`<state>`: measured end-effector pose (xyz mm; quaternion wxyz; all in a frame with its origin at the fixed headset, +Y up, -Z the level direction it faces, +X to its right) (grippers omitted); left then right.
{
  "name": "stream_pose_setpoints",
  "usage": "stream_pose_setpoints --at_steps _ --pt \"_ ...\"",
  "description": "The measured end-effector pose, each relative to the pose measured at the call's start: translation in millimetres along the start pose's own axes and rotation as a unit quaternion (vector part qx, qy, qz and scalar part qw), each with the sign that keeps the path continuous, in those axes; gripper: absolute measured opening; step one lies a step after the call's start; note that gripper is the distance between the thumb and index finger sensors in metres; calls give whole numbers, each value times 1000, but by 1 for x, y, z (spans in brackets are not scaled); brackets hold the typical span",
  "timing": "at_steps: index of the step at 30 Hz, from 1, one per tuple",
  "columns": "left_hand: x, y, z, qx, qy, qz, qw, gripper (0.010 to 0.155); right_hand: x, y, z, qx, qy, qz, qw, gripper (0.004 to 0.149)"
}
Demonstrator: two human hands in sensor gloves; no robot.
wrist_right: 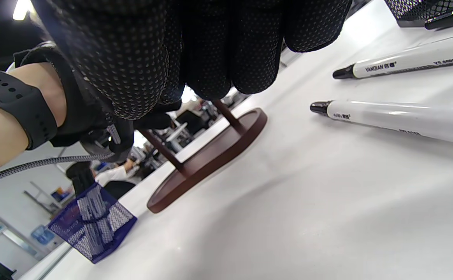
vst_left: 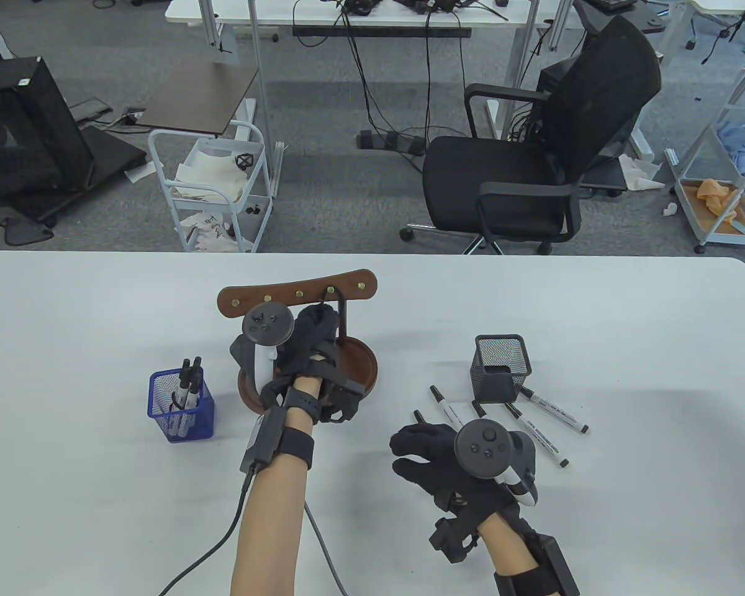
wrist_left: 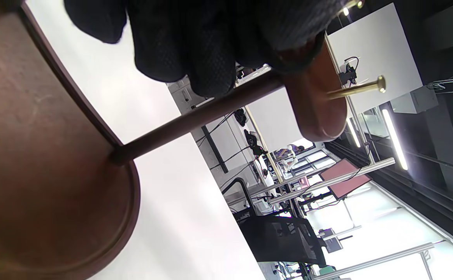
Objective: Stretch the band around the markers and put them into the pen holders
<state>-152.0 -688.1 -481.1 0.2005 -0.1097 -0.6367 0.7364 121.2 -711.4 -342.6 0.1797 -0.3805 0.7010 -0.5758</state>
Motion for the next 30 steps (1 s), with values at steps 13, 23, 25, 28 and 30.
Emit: stream_pose_setpoints --at_steps 13,23,25,28,30 --pt "16 -17 -20 -44 18 18 999 46 0 0 -1 2 -2 -3 1000 43" --pt "14 -55 -18 -101 70 84 989 45 0 0 -1 4 2 -2 1000 43" --pt "11 -66 -16 -115 87 102 984 45 0 0 -1 4 5 -2 1000 42" --pt "3 -85 -11 -134 116 136 975 44 -1 0 -1 5 14 -1 1000 45" --pt "-2 -94 -8 -138 125 148 971 44 -1 0 0 5 21 0 1000 47"
Point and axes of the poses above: the tracker on the back of each hand, its own z axis roughly to the little-finger side, its own y axis roughly from the wrist to the fingertips, x = y × z, the point moved 2 cm from there along y, roughly from the wrist to the fingertips
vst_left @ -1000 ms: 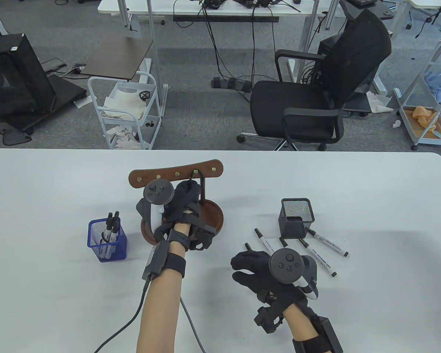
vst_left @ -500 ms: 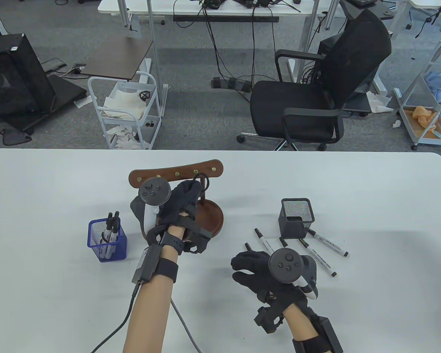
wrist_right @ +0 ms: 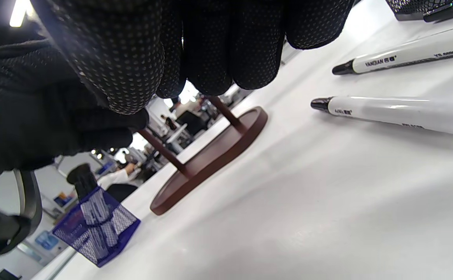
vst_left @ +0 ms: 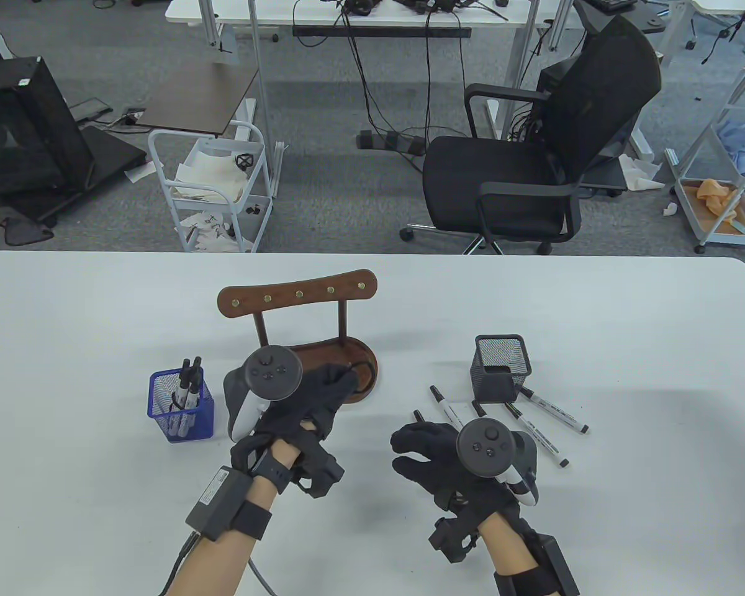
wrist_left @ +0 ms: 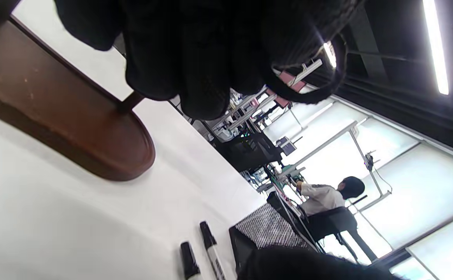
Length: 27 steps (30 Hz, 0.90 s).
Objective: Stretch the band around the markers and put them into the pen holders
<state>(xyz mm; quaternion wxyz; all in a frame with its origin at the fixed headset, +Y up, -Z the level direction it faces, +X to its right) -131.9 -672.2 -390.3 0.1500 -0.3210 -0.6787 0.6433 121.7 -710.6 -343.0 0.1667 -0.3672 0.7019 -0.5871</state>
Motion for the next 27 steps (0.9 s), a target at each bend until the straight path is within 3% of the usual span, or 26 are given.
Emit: stream_pose_setpoints --at_steps 12,20,27 --pt "-47 -26 4 -45 30 58 997 43 -3 -1 3 -5 73 -6 997 58" --pt "-63 -29 8 -63 5 83 995 42 -3 -1 4 -3 94 -10 996 53" --pt "-68 -29 15 -87 -88 92 988 42 -2 -1 4 13 97 2 995 40"
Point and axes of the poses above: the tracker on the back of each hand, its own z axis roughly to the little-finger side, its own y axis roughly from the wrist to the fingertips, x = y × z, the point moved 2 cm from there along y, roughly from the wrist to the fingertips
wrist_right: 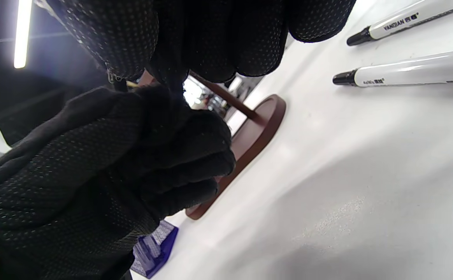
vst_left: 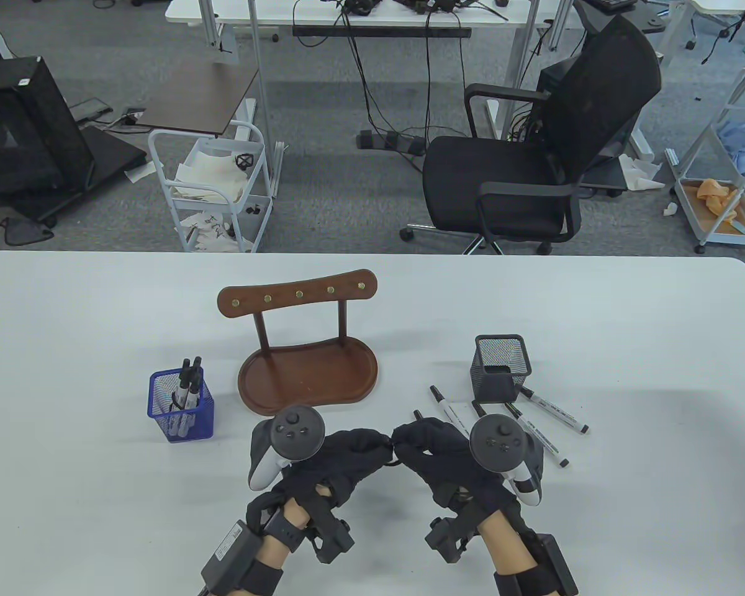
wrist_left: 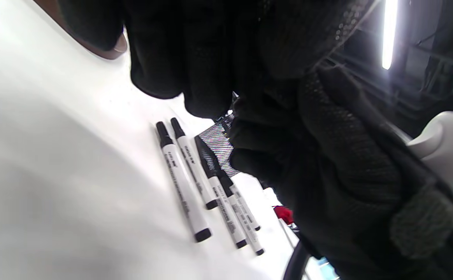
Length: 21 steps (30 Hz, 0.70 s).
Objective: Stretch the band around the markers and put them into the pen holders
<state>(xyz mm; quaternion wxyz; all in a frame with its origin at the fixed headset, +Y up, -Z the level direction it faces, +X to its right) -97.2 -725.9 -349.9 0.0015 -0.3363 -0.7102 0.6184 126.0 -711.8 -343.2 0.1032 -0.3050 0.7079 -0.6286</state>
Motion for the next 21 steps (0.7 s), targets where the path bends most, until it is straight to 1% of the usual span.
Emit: stream_pose_setpoints --at_steps 4,6,8,12,14,18,21 --pt "5 -2 2 -21 -81 -20 996 41 2 0 2 12 -5 11 1000 39" --pt "5 -3 5 -27 -116 -14 993 41 2 0 2 21 3 21 1000 38" --pt "6 -3 7 -26 -147 -20 989 41 4 1 5 31 10 25 999 38" --pt "5 -2 13 -35 -205 -5 978 40 3 4 10 45 52 20 997 38" --pt "5 -1 12 -44 -245 9 968 40 6 6 14 53 58 13 997 38" --pt "0 -2 8 -56 -257 34 964 41 9 8 16 61 64 6 996 39" --pt "-5 -1 5 -66 -244 68 965 43 8 8 17 64 69 8 996 38"
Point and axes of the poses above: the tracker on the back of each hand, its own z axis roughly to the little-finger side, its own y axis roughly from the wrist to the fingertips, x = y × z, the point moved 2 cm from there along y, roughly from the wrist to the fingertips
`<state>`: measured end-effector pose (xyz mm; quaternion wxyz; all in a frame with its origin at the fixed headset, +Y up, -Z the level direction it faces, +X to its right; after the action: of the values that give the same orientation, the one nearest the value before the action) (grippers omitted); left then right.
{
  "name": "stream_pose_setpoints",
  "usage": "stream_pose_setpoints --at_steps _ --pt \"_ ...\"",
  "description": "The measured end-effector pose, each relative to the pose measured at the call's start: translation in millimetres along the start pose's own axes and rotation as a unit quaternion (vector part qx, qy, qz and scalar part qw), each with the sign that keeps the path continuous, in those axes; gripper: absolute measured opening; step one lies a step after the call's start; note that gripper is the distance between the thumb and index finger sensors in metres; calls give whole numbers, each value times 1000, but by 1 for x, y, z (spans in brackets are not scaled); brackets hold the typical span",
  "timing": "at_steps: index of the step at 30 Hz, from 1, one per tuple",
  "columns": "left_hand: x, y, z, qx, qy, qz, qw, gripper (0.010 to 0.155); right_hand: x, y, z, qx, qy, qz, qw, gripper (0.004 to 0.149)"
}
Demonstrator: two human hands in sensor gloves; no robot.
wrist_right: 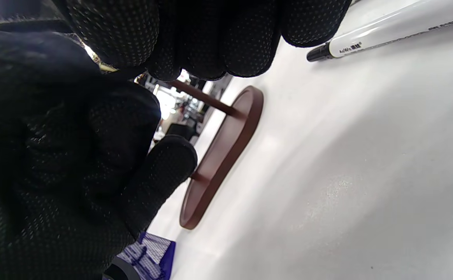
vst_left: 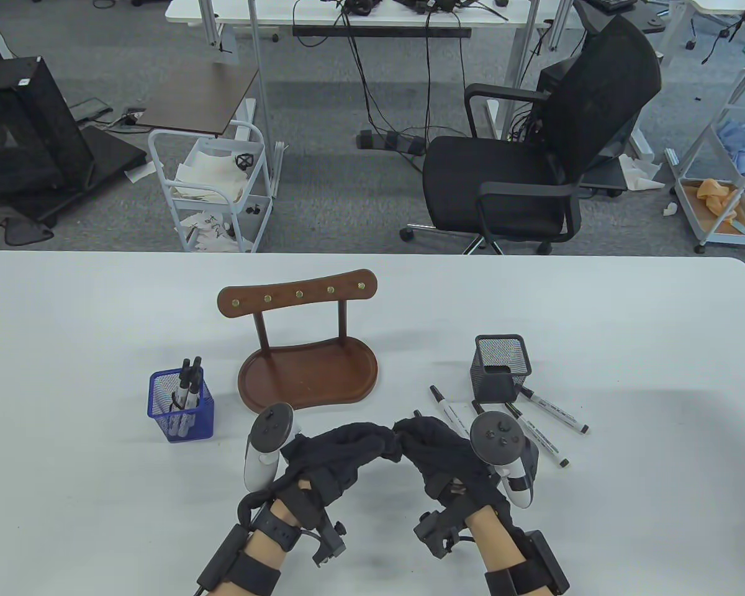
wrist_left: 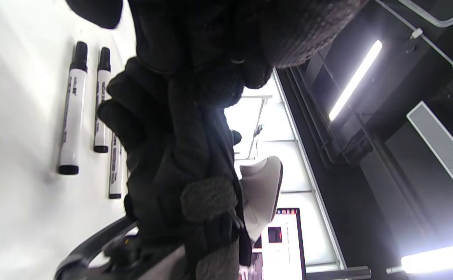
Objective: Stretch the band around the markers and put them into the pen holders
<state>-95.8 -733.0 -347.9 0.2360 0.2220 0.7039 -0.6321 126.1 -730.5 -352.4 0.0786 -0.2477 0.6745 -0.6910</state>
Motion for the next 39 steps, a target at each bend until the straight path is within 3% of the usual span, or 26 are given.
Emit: stream_pose_setpoints --at_steps 8,16,20,24,28,39 --pt "-9 1 -1 13 45 43 998 43 -8 3 -1 3 10 9 1000 38" --pt "-4 4 6 69 97 45 992 42 -11 -8 -27 -60 27 14 998 36" --pt "4 4 11 103 101 31 989 41 -6 -14 -42 -106 10 -11 994 36" --pt "3 5 6 125 180 11 976 40 3 -19 -56 -133 -57 -15 989 36" --pt "-7 5 1 112 197 54 973 34 4 -20 -61 -136 -64 -20 988 36" --pt "-6 3 -1 68 188 75 977 71 0 -12 -47 -107 -87 -12 990 38"
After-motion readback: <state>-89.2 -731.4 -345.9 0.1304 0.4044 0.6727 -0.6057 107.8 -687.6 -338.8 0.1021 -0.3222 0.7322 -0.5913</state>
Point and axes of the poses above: the tracker on the back of each hand, its own z axis roughly to the little-finger side, its own y axis roughly from the wrist to the fingertips, x = y × z, the point moved 2 cm from there along y, roughly from the wrist to the fingertips
